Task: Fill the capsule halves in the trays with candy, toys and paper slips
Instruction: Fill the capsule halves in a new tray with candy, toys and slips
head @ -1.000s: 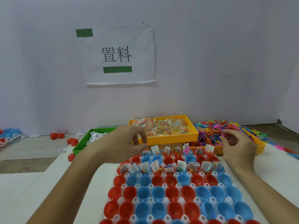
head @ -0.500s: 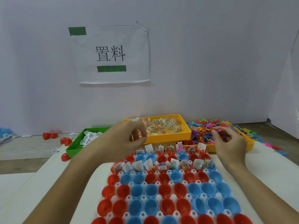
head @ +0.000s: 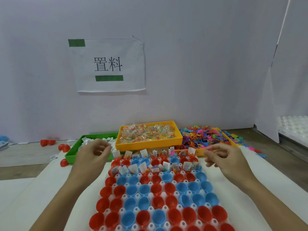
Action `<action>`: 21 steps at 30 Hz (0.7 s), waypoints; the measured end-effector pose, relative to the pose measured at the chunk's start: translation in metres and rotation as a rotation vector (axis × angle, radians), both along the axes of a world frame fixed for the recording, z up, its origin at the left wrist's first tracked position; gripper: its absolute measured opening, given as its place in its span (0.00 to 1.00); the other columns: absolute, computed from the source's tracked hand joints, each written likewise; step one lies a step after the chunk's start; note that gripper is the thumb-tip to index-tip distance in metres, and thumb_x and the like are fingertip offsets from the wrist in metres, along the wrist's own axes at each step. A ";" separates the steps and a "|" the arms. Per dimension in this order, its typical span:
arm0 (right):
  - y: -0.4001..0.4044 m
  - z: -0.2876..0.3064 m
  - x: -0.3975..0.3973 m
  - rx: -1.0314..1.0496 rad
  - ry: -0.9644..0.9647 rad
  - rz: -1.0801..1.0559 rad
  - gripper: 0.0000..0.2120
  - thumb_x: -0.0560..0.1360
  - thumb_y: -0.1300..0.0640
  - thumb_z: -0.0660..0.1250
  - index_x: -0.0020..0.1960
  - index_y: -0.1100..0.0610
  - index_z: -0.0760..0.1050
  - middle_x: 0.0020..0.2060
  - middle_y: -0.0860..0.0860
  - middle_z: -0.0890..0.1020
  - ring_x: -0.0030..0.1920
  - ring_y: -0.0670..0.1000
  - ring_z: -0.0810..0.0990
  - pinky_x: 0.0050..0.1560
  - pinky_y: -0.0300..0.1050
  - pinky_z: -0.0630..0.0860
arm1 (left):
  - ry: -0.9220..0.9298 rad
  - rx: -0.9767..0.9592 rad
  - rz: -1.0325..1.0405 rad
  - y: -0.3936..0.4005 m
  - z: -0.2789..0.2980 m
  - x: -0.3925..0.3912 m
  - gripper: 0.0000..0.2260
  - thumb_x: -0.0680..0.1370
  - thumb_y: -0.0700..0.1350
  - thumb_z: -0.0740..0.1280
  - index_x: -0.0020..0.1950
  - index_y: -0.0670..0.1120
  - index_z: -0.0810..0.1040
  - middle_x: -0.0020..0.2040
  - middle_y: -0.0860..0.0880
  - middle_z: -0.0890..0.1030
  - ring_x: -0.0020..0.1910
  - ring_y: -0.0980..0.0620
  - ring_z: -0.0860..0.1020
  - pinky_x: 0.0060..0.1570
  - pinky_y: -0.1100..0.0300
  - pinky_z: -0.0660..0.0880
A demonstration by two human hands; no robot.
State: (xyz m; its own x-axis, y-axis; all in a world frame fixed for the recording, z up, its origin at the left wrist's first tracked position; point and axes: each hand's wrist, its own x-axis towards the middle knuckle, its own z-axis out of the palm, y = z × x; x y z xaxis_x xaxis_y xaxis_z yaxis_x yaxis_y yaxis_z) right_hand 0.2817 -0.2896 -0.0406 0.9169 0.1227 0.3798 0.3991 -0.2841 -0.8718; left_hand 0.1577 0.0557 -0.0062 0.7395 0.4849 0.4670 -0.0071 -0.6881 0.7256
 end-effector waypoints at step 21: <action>0.000 -0.012 -0.043 -0.257 -0.066 0.078 0.09 0.68 0.59 0.79 0.34 0.47 0.83 0.33 0.41 0.84 0.38 0.42 0.80 0.38 0.31 0.73 | -0.089 -0.516 0.087 0.019 -0.068 -0.021 0.11 0.83 0.40 0.59 0.46 0.45 0.80 0.46 0.44 0.82 0.48 0.43 0.79 0.43 0.49 0.75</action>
